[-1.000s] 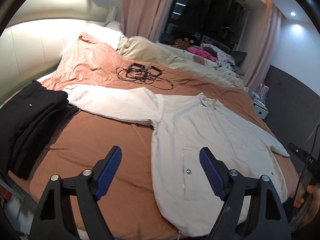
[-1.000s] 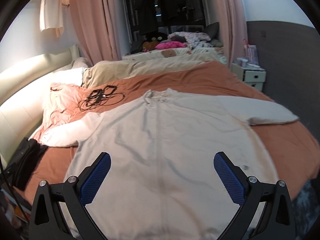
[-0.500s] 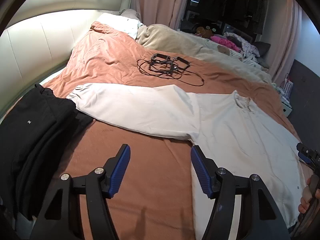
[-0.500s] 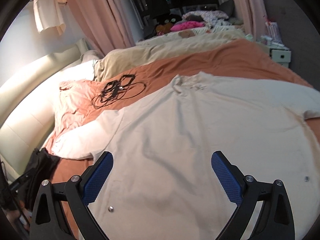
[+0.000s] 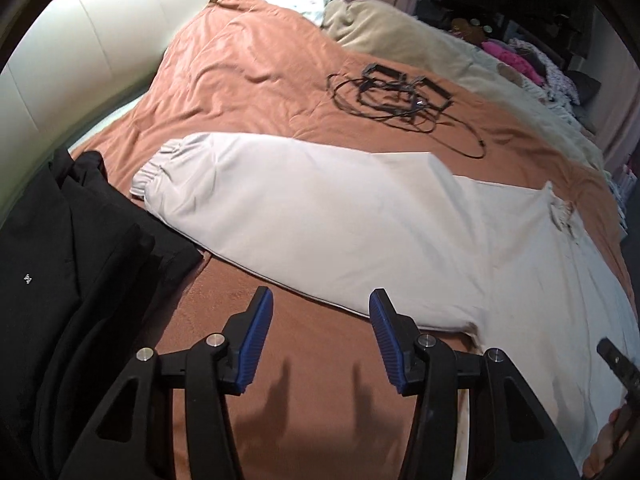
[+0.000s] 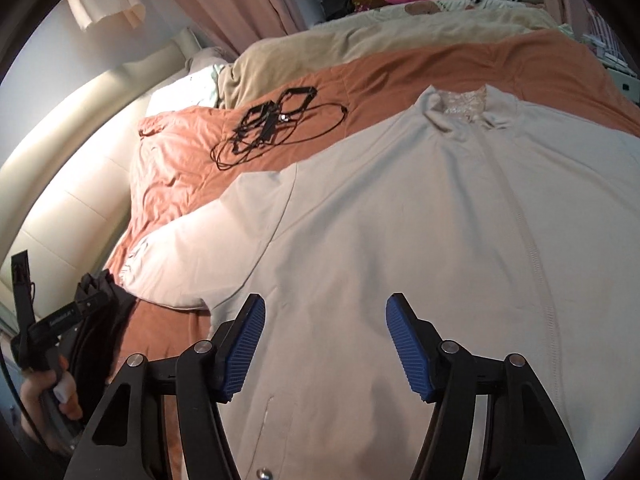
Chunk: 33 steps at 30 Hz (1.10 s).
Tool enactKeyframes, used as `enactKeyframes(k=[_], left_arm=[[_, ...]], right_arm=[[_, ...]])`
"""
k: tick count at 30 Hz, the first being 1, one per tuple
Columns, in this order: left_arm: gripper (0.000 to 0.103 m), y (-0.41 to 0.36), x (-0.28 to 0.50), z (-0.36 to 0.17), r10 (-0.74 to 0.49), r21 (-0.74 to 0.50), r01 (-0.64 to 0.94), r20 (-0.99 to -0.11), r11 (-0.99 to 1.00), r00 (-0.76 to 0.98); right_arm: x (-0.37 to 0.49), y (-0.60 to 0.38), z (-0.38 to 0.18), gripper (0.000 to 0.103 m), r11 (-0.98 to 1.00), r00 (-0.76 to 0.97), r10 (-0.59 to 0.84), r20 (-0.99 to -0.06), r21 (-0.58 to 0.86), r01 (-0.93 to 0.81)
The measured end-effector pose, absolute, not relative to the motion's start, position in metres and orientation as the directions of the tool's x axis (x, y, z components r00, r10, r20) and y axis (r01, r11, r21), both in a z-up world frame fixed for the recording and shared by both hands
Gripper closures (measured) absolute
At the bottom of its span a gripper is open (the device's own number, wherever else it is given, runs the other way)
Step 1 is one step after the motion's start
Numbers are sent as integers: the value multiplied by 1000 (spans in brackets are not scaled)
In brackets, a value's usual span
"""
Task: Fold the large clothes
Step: 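Lower both tools toward the beige jacket's sleeve, then grasp the sleeve with the left tool and fold it across the jacket body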
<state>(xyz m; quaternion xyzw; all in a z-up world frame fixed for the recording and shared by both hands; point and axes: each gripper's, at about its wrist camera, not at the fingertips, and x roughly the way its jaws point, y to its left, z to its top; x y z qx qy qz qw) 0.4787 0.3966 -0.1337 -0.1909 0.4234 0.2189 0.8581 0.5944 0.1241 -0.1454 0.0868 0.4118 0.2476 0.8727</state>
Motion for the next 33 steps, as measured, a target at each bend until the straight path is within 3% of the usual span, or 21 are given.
enactKeyframes(k=[5,14,20,21,22,24,28,33], left_arm=[[52,412,500,-157,228,-115,-579,-844,807,485],[52,443,518,-215,220,-116,-700,-902,704,371],[53,452,529,-225,272,-121,-717,-872,687,408],[65,453,529,-224,284,-124,-727,-866,675,412],[85,455,529,-222,299,-119,-736,-862,666,409],[95,456,529,-213,298,-137,-733,-852,666,430],[97,446,531,-177,312,-154,-682,-802,715,509],[98,427,533,-123,279,-197,-596,-741,779,611]], right_arm=[[611,135,-166,47,874,510,480,-714,344,-342],[633,151,-183,48,866,473,496,-728,375,-331],[642,157,-192,48,849,443,525,-727,411,-331],[643,159,-193,51,840,430,539,-724,428,-333],[644,161,-195,56,835,424,547,-722,436,-334],[646,165,-198,64,821,404,569,-716,462,-337],[652,174,-205,82,776,351,629,-694,536,-333],[654,201,-215,89,716,273,695,-665,606,-347]])
